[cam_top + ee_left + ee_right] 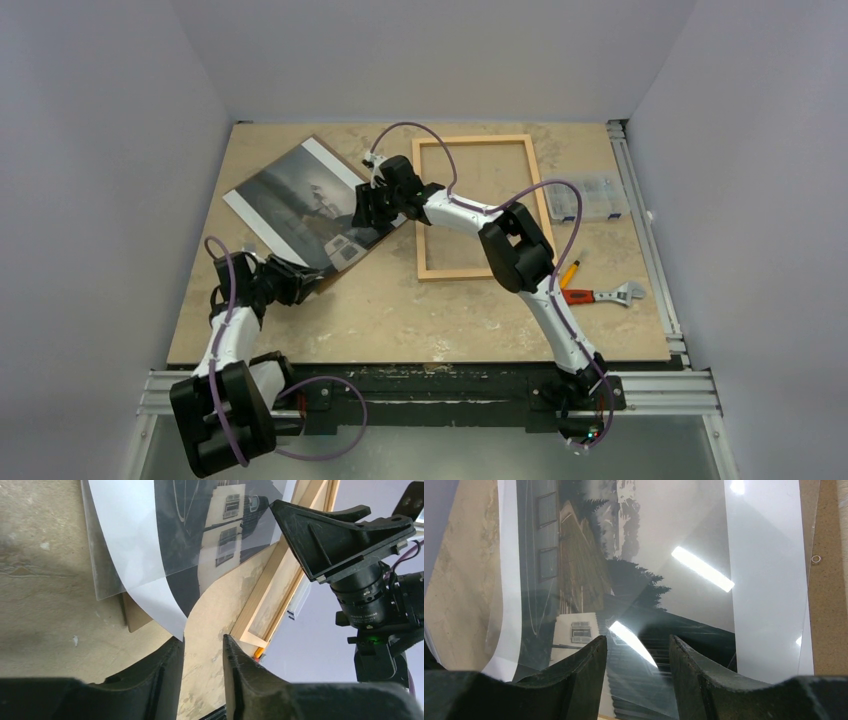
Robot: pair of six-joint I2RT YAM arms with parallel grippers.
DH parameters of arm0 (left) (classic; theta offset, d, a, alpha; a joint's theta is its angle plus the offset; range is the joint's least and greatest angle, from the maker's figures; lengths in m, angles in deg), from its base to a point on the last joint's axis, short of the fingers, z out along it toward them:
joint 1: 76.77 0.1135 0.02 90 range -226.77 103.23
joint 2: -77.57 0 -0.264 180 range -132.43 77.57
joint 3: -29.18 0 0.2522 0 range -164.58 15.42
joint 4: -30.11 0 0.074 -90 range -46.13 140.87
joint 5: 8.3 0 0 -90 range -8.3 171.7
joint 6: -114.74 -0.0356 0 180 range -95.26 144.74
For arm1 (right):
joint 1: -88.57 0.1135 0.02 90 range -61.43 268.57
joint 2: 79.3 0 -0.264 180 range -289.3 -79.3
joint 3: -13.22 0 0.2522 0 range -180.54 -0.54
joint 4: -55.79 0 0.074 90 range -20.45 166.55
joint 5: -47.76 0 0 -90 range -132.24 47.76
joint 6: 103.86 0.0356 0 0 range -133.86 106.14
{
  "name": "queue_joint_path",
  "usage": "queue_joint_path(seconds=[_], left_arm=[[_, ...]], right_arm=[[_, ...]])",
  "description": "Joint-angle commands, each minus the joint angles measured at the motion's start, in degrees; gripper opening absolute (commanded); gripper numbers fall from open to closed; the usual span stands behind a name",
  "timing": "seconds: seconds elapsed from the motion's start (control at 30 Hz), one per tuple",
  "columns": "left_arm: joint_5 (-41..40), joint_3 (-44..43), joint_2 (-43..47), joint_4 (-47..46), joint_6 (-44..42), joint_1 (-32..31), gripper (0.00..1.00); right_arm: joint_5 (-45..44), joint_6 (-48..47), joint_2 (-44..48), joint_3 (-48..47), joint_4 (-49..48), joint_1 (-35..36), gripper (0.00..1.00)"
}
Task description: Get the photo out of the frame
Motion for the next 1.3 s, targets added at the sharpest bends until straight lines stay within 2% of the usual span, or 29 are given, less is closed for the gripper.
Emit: queue_joint_path(seconds=[0.0, 0.13, 0.27, 0.67, 0.77, 0.9, 1.0, 1.1, 1.27], left_arm=[[-1.4, -2.5, -2.0, 0.5, -2.2, 0.1, 0.35], [-2.8, -1.9, -4.1, 0.7, -2.6, 0.1, 0.39], [-4.0, -0.7, -5.8, -2.3, -1.9, 0.1, 0.39], [-5.4, -1.0, -8.8, -4.3, -1.2, 0.1, 0.29], [-5.5, -1.3, -9.2, -4.5, -1.2, 0.1, 0.26], [-5.3, -2.4, -9.7, -3.1, -1.7, 0.1, 0.02], [-5.2, -3.0, -9.3, -1.3, -1.9, 0.1, 0.0], [-5.4, -4.6, -8.8, 3.3, -2.1, 0.1, 0.0], [-5.7, -8.5, -8.6, 12.9, -2.0, 0.1, 0.0]], right_arm=[[-0.1, -0.7, -1.9, -1.0, 3.5, 0.0, 0.49], [-0.2, -0.7, -2.0, -1.2, 3.6, 0.0, 0.49], [-0.1, -0.6, -2.1, -1.4, 3.6, 0.0, 0.49], [-0.3, -0.6, -2.5, -1.7, 3.8, 0.0, 0.49], [-0.4, -0.6, -2.6, -1.9, 4.0, 0.1, 0.49], [-0.9, -0.7, -2.8, -2.1, 4.2, 0.0, 0.49], [-1.1, -1.4, -2.6, -2.7, 4.9, 0.2, 0.5], [-1.5, -2.7, -1.6, -3.0, 5.6, 0.3, 0.54], [-3.3, -8.0, 3.3, -2.8, 6.9, 1.0, 0.69]])
